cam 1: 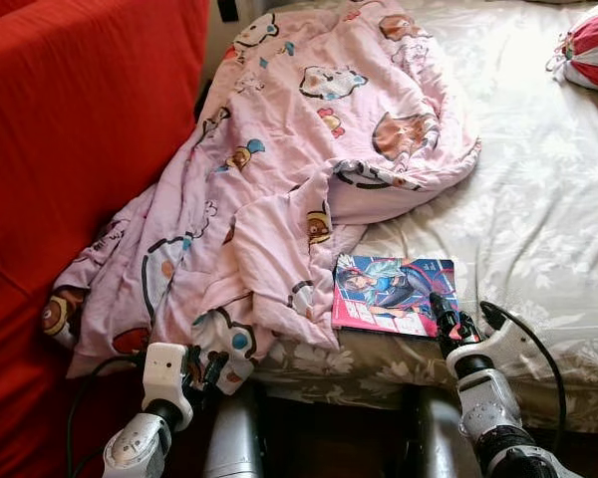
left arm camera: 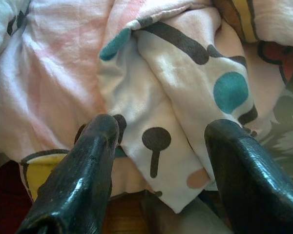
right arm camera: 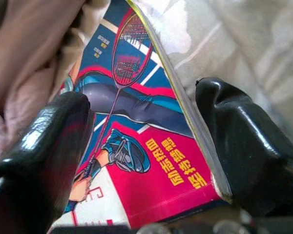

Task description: Clean up the room

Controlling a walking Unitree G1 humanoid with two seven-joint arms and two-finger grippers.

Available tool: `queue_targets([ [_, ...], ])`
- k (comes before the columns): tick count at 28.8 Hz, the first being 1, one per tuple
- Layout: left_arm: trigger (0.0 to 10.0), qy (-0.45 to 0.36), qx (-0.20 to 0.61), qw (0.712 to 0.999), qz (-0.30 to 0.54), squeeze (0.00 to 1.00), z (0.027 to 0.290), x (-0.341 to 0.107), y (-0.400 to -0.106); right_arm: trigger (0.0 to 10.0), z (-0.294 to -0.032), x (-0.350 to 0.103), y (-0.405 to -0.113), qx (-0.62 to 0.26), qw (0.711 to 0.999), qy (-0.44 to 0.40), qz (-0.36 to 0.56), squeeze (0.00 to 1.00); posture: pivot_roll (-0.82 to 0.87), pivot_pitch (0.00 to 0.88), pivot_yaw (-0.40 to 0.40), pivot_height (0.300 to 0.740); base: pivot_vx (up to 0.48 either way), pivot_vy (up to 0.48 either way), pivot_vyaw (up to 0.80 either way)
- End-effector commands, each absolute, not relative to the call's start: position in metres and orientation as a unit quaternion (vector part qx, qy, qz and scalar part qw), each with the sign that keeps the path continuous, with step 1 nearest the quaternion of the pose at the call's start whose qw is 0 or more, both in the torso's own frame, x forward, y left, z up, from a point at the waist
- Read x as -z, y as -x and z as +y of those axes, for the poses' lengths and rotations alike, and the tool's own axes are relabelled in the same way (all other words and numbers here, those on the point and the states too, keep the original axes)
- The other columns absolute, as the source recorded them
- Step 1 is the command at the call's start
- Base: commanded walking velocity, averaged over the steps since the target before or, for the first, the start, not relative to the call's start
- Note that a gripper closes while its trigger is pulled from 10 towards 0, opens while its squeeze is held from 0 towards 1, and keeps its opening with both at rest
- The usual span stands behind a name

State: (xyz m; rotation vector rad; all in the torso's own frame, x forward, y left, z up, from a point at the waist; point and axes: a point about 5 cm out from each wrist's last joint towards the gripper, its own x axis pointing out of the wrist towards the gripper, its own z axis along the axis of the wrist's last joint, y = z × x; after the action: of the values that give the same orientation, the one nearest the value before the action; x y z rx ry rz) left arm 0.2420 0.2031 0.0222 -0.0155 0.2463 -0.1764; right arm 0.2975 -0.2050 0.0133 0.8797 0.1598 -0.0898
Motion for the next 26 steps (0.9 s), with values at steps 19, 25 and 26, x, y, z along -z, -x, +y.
queue_targets([
  [19,10.0,-0.005,0.081,0.986,0.147,0.0,0.211,-0.021,-0.231,10.0,-0.163,0.034,-0.256,0.036,0.838,-0.503,0.209,0.0,0.35,0.203,0.128,0.539,0.0,0.0,0.0],
  [25,10.0,-0.01,0.083,0.985,0.149,0.0,0.212,-0.021,-0.231,10.0,-0.146,0.033,-0.257,-0.021,0.835,-0.499,0.233,0.0,0.35,0.202,0.125,0.539,0.0,0.0,0.0],
  [26,10.0,-0.01,0.083,0.985,0.149,0.0,0.212,-0.021,-0.231,10.0,-0.146,0.033,-0.257,-0.021,0.835,-0.499,0.233,0.0,0.35,0.202,0.125,0.539,0.0,0.0,0.0],
])
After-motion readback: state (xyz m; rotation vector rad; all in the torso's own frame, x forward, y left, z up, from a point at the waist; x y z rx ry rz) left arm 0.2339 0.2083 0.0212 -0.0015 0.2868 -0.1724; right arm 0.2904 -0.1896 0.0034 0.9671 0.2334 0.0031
